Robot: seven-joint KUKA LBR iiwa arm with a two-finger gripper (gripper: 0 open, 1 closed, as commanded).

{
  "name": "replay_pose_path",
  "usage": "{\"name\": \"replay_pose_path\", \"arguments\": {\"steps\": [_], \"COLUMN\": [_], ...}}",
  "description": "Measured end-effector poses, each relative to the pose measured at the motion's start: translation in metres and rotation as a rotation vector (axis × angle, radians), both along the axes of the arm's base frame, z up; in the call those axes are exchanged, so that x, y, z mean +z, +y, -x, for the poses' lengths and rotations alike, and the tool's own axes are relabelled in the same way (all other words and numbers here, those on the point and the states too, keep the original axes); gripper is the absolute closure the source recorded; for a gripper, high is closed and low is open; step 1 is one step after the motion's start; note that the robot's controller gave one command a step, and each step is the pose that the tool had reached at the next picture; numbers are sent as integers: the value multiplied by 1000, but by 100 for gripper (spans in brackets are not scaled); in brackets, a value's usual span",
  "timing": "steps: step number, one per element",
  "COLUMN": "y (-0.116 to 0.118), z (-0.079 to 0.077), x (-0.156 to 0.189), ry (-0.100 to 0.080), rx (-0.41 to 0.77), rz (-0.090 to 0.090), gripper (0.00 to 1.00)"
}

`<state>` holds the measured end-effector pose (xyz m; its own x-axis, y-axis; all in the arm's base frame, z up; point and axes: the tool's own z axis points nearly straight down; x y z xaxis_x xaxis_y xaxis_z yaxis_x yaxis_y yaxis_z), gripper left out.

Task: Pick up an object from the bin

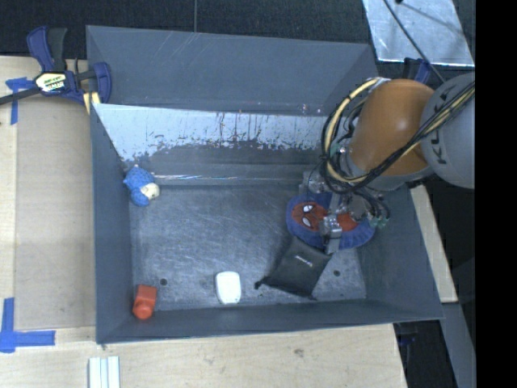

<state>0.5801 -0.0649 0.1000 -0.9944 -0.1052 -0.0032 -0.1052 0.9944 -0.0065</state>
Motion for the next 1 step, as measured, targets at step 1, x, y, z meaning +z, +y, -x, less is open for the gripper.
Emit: {"name": "replay_pose_path", "arguments": {"steps": [1], "y": [0], "z": [2], "x": [-2], "ry": [15], "rx": [1], "rz": [-1], "gripper": [100]}}
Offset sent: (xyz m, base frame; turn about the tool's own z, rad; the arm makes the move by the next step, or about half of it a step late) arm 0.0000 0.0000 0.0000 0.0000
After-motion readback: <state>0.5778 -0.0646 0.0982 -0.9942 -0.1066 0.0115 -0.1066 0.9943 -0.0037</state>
